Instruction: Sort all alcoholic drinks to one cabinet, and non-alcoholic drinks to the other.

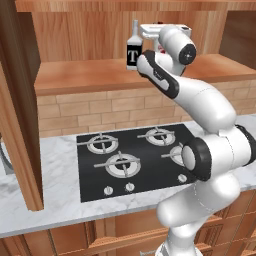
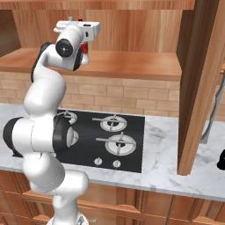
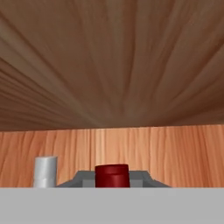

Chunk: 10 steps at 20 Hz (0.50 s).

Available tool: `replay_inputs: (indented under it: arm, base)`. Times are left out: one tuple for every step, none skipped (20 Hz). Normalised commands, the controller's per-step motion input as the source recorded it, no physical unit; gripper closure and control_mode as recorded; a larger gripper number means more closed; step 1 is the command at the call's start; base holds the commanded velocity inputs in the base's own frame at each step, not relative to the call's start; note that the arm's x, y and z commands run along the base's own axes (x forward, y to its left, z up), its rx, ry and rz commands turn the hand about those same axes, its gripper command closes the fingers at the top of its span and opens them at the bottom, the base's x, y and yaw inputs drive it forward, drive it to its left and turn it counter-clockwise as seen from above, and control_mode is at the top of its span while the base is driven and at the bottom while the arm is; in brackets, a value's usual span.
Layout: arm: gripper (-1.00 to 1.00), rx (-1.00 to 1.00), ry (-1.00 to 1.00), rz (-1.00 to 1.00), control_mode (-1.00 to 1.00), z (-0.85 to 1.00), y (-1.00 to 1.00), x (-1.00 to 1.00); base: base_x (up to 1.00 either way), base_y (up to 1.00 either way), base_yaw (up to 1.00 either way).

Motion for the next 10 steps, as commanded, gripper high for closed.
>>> replay_inputs:
  arm:
    - [1.00,0.00,-0.10,0.06,-1.00,0.01,-0.26,0.00]
    - [1.00,0.00,-0.11,0.06,-1.00,0.04,-0.26,0.00]
    - [1.00,0.00,-0.11,0.06,-1.00,0.01,-0.27,0.00]
    - [1.00,0.00,-0.09,0.06,-1.00,0.00,-0.22,0.00]
    - [1.00,0.00,-0.08,0.06,-1.00,0.00,-0.26,0.00]
    - [1.00,0.00,-0.05,0.06,-1.00,0.00,-0.22,0.00]
    - [1.00,0.00,-0.03,0.06,-1.00,-0.02,-0.19,0.01]
    - [1.00,0.00,-0.02,0.06,-1.00,-0.09,-0.17,0.01]
    - [1.00,0.00,0.00,0.06,-1.00,-0.12,-0.14,0.02]
    - [1.00,0.00,0.00,0.06,-1.00,-0.18,-0.13,0.03]
  base:
    - [0.00,0.00,0.00]
    - [0.00,0.00,0.00]
    - [0.00,0.00,0.00]
    - [0.00,0.00,0.00]
    - [0.00,0.00,0.00]
    - [0.00,0.00,0.00]
    - [0.00,0.00,0.00]
    - [0.00,0.00,0.00]
    - [0.00,0.00,0.00]
    - [0.00,0.00,0.00]
